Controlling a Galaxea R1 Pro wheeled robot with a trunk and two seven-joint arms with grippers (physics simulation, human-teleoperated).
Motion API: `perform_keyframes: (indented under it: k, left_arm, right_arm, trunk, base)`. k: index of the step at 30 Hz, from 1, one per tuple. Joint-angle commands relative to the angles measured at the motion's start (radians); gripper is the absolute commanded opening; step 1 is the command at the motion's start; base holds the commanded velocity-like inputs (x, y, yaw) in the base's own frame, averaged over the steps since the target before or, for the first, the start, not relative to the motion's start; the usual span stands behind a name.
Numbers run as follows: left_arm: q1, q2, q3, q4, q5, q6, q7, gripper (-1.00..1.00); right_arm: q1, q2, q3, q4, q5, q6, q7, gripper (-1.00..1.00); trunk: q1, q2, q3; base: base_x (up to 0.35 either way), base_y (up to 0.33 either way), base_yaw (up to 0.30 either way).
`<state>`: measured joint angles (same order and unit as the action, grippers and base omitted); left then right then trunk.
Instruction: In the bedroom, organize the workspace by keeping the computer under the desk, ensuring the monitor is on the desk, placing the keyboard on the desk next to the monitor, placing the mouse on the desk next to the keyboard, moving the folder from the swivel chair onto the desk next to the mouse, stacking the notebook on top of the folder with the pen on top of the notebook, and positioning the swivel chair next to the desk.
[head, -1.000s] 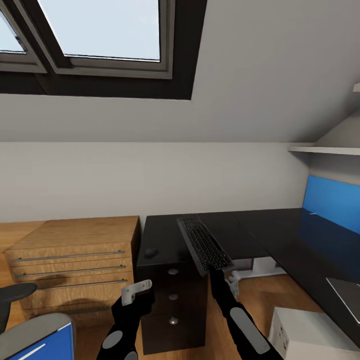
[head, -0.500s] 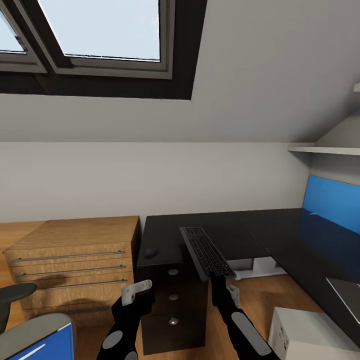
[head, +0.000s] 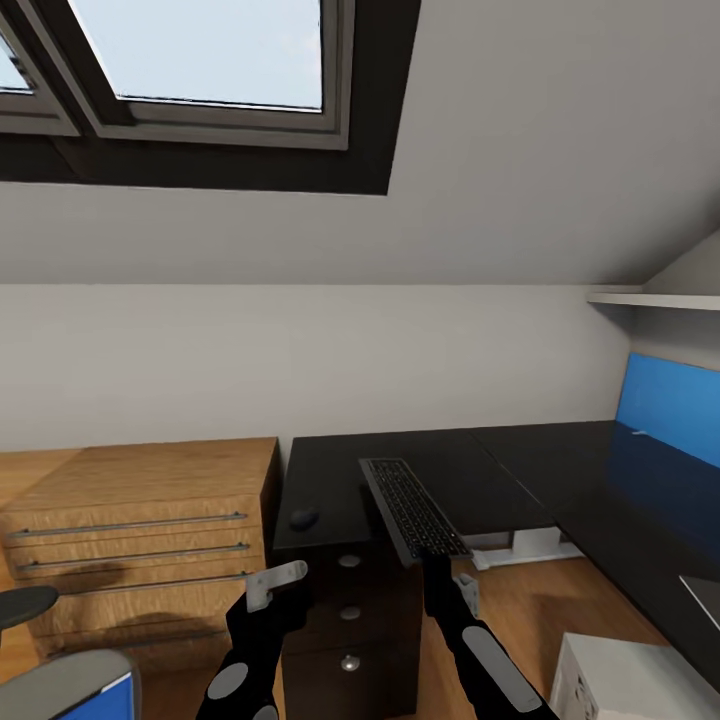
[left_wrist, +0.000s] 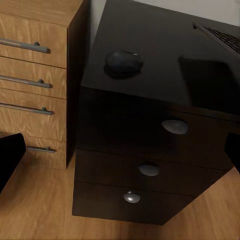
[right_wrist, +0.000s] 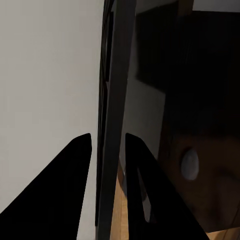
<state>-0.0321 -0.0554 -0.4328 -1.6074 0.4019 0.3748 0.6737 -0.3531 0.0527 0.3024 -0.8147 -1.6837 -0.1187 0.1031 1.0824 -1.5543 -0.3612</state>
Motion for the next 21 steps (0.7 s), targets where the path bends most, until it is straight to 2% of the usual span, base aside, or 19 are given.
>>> perform_keyframes:
  k: [1,11,17,18,21]
  left_arm:
    - [-0.001,0.0,-0.001,-0.001,0.006,0.003,0.007,1.0]
    - [-0.001,0.0,-0.001,-0.001,0.006,0.0,0.007,1.0]
    - [-0.001,0.0,-0.001,-0.001,0.006,0.003,0.007,1.0]
    - [0.0,0.0,-0.001,-0.001,0.006,0.003,0.007,1.0]
    - [-0.001,0.0,-0.001,-0.001,0.006,0.003,0.007,1.0]
  right_arm:
    - [-0.001,-0.001,0.004,0.001,-0.011,-0.007,0.007,-1.0]
    - [-0.001,-0.001,0.004,0.001,-0.011,-0.007,-0.004,-1.0]
    - [-0.001,-0.001,0.004,0.0,-0.011,-0.008,-0.007,-1.0]
    - [-0.001,-0.001,0.004,0.0,-0.011,-0.008,-0.007,1.0]
    - [-0.001,-0.001,0.004,0.0,-0.01,-0.009,-0.008,1.0]
  trunk:
    - [0.0,-0.001,-0.001]
    - [0.0,-0.001,-0.001]
    - [0.0,-0.001,-0.001]
    - [0.0,-0.001,-0.001]
    - [0.0,-0.001,-0.001]
  base:
    - [0.017,0.001,0.0]
    - [0.116,0.0,0.0]
    - [0.023,0.0,0.0]
    - [0.002,0.0,0.0]
    - [0.0,0.0,0.0]
